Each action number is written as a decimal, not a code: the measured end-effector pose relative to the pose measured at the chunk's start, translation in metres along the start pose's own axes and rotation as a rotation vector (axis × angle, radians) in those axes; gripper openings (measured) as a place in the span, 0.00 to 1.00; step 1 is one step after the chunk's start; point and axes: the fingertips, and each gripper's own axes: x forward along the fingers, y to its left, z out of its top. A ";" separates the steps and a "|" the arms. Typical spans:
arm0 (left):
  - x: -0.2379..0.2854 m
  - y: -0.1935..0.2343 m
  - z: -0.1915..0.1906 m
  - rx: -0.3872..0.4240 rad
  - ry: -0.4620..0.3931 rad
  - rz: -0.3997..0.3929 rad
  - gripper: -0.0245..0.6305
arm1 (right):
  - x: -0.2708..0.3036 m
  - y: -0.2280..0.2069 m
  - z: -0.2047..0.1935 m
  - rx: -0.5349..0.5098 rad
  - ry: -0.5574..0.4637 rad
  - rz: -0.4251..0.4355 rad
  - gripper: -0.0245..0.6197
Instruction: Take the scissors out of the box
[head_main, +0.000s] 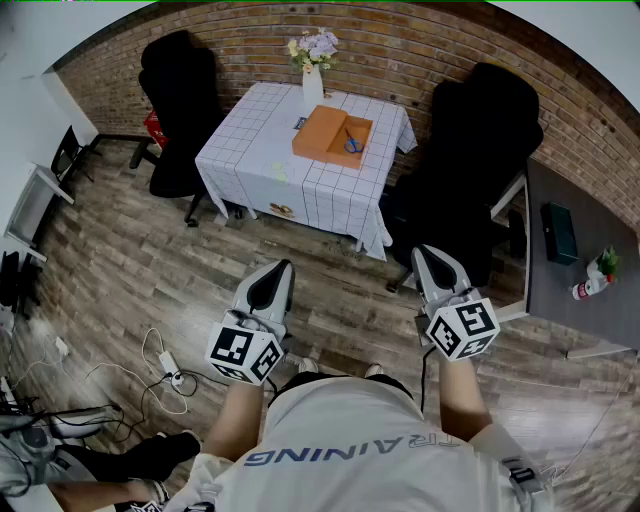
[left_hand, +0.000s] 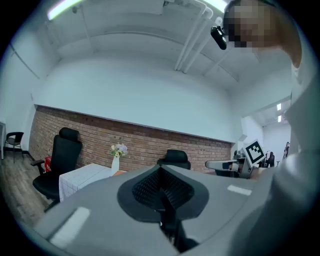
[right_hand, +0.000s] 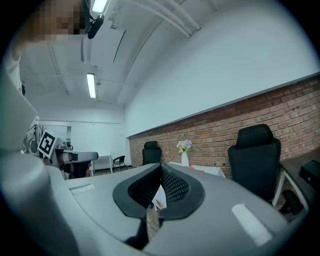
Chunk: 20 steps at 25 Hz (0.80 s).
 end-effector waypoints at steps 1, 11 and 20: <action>0.000 0.000 -0.001 0.001 0.001 -0.002 0.04 | 0.000 0.000 -0.002 -0.001 0.003 -0.001 0.06; 0.001 0.000 -0.011 0.001 0.031 -0.002 0.04 | 0.007 0.001 -0.015 0.002 0.036 -0.001 0.06; -0.007 0.021 -0.014 -0.010 0.038 0.020 0.04 | 0.029 0.016 -0.018 0.009 0.034 0.023 0.06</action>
